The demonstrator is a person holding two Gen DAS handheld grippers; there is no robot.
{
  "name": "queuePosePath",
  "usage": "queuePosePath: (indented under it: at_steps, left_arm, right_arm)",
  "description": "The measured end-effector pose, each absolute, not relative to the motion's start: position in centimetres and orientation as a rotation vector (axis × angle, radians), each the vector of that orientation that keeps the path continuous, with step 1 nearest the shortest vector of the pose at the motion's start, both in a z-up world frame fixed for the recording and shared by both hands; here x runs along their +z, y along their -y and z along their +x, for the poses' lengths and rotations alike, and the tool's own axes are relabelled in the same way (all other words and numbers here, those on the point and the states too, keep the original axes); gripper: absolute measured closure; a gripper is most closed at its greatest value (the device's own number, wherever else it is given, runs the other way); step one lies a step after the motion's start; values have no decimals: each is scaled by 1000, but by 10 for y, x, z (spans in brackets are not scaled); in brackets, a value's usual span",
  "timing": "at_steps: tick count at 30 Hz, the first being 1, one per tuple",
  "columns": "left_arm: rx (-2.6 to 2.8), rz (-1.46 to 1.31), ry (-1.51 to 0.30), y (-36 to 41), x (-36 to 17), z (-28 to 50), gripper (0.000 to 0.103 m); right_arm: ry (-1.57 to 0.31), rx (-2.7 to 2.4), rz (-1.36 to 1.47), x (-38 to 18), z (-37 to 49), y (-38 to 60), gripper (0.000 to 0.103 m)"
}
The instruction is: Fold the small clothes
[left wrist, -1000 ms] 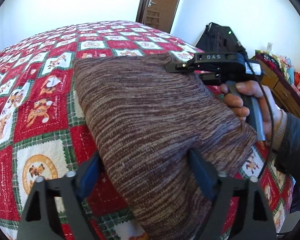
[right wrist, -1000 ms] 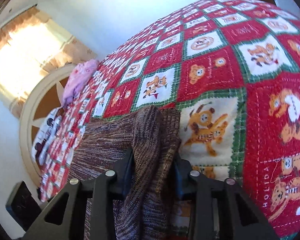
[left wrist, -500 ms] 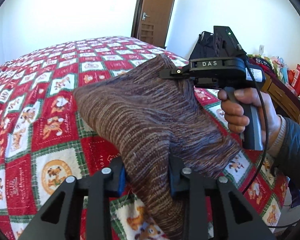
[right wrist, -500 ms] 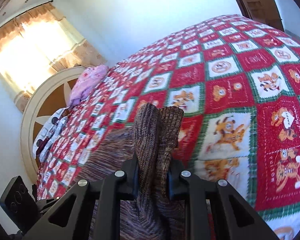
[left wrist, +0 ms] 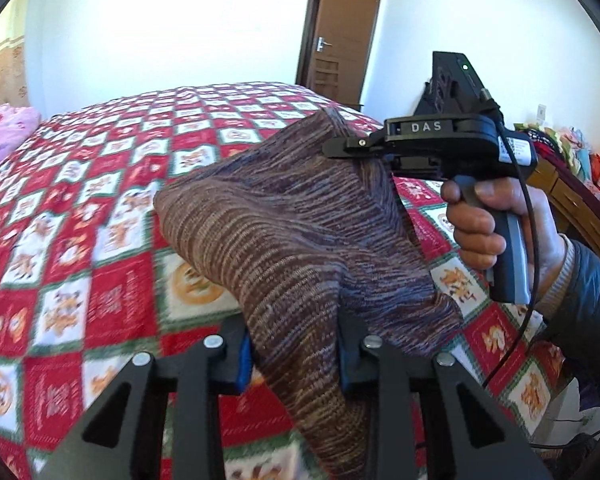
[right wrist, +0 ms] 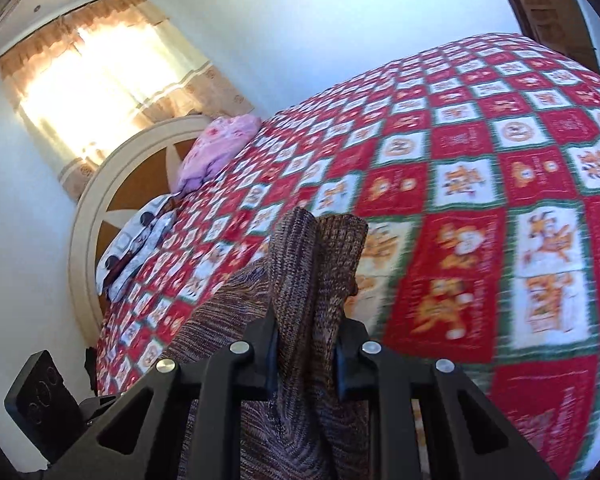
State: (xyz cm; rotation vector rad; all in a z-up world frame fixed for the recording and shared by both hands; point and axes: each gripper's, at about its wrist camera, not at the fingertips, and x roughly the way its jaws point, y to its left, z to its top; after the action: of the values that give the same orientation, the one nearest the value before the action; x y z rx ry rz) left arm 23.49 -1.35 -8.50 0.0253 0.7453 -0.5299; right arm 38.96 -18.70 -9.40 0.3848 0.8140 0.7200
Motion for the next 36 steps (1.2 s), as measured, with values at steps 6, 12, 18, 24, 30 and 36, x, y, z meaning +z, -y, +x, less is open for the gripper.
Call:
queuePosePath:
  at_steps: [6,12,18,24,30,36]
  left_arm:
    - [-475,-2,-725,-20,-79,216,71]
    - [-421,-16,-703,-51,-73,198,71]
    - [-365,-30,-700,-79,-71,186,71]
    - [-322,-41,-697,-101,-71,172,71]
    - [-284,-50,-691,-121,-71,161,71]
    - [-246,-59,-705,-142,-78,156,71]
  right_arm:
    - [-807,775,366,-84,375,150,82]
    - [-801,839,351,-72,363,111,82]
    - [-810,892,331,-69,355,74,82]
    - [-820,936,312,-68,347,43,82]
    - [-834,977,295,-67,345,13,82]
    - [-859,1010,268,-72,342,-16,82]
